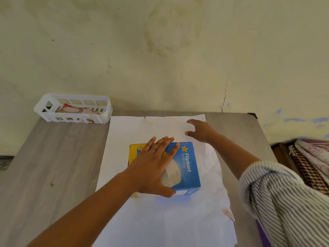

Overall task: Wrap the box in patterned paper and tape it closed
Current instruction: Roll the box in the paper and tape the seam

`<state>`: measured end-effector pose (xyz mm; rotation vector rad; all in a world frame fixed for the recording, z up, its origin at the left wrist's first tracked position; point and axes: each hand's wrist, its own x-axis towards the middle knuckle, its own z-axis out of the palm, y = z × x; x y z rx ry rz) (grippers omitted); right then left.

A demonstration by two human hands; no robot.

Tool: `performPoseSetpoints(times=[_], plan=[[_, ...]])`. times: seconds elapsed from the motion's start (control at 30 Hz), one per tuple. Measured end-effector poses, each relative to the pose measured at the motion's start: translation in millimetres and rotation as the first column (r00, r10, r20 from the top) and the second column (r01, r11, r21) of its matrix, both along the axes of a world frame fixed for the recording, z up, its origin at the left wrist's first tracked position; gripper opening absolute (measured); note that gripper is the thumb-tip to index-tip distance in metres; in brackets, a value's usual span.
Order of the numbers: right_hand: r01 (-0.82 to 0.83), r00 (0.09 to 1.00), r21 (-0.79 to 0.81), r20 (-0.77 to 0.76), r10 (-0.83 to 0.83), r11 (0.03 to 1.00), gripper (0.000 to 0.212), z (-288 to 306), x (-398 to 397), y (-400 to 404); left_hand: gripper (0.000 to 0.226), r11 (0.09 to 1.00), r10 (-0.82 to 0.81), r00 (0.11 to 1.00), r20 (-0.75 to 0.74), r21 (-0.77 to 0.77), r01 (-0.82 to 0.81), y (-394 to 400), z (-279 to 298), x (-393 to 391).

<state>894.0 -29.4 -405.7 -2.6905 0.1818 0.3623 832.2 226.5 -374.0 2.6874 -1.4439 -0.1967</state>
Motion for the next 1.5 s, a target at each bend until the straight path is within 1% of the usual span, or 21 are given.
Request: performPoseSetpoints(times=[0.07,0.13,0.2,0.27,0.33,0.4,0.47,0.5,0.53,0.6,0.63,0.67,0.73,0.77,0.8,0.87,0.93,1.03,1.33,1.4,1.5], plan=[[-0.034,0.999,-0.031,-0.003,0.034,0.999,0.072,-6,19,-3,0.120,1.000,-0.007,1.000,-0.003,0.002,0.007,-1,1,1],[-0.080,0.997,-0.107,-0.009,0.080,0.991,0.082,-13,30,-5,0.120,1.000,-0.002,1.000,-0.009,0.004,0.002,-1,1,1],[-0.139,0.989,-0.196,-0.080,0.126,0.971,0.091,-18,38,-8,0.121,1.000,-0.001,1.000,-0.020,0.005,0.001,-2,1,0],[-0.184,0.977,-0.235,-0.154,0.150,0.955,0.100,-21,43,-12,0.121,1.000,0.002,1.000,-0.025,0.003,-0.001,-2,1,0],[-0.190,0.974,-0.252,-0.170,0.149,0.949,0.105,-21,47,-12,0.121,1.000,0.003,1.000,-0.026,0.000,-0.003,-2,1,0],[-0.150,0.984,-0.268,-0.139,0.116,0.952,0.105,-19,51,-11,0.121,1.000,0.002,1.000,-0.030,-0.001,-0.002,-3,1,0],[-0.112,0.989,-0.292,-0.126,0.077,0.950,0.094,-16,56,-8,0.121,1.000,0.006,0.999,-0.044,-0.006,-0.006,-2,2,-1],[-0.104,0.991,-0.315,-0.114,0.071,0.944,0.081,-14,58,-6,0.121,1.000,0.005,0.999,-0.046,-0.013,-0.006,-2,3,-1],[-0.096,0.994,-0.336,-0.075,0.075,0.937,0.062,-11,58,-4,0.120,1.000,0.000,0.999,-0.048,-0.020,-0.001,-2,4,0],[-0.047,0.995,-0.343,0.066,0.074,0.938,0.021,-4,54,0,0.119,1.000,-0.007,0.998,-0.059,-0.031,0.005,-2,7,1],[-0.024,0.988,-0.322,0.138,0.072,0.946,0.014,1,50,2,0.118,0.999,-0.005,0.998,-0.063,-0.036,0.003,-2,8,1],[-0.009,0.981,-0.292,0.183,0.066,0.957,0.016,4,47,3,0.117,0.999,-0.004,0.998,-0.062,-0.035,0.002,-2,9,1],[0.003,0.978,-0.175,0.205,0.033,0.985,0.015,9,41,1,0.116,0.999,-0.008,0.998,-0.057,-0.032,0.006,-2,11,-2],[-0.004,0.981,-0.109,0.191,0.025,0.994,0.016,11,38,-1,0.115,0.999,-0.008,0.998,-0.057,-0.036,0.006,-1,13,-3],[-0.016,0.987,-0.069,0.157,0.026,0.997,0.027,10,35,-3,0.114,0.999,-0.009,0.998,-0.062,-0.040,0.006,-1,13,-5],[-0.011,0.999,-0.047,0.040,0.013,0.999,0.061,5,28,-7,0.112,0.999,-0.015,0.998,-0.063,-0.042,0.013,0,14,-7],[0.022,0.999,-0.077,-0.035,-0.024,0.997,0.083,-5,25,-13,0.112,0.999,-0.027,0.998,-0.065,-0.038,0.024,1,14,-6],[0.040,0.997,-0.163,-0.060,-0.051,0.986,0.096,-19,23,-22,0.112,0.999,-0.017,0.998,-0.068,-0.039,0.015,-2,12,-5],[0.018,0.986,-0.253,-0.154,-0.059,0.967,0.100,-23,37,-37,0.114,0.997,-0.022,0.998,-0.065,-0.069,0.017,-1,5,-2],[0.017,0.989,-0.279,-0.134,-0.057,0.960,0.097,-19,43,-34,0.114,0.997,-0.026,0.997,-0.073,-0.076,0.020,-1,5,-1],[0.013,0.987,-0.320,-0.145,-0.063,0.947,0.082,-14,50,-24,0.114,0.997,-0.029,0.997,-0.074,-0.078,0.023,0,4,-1]])
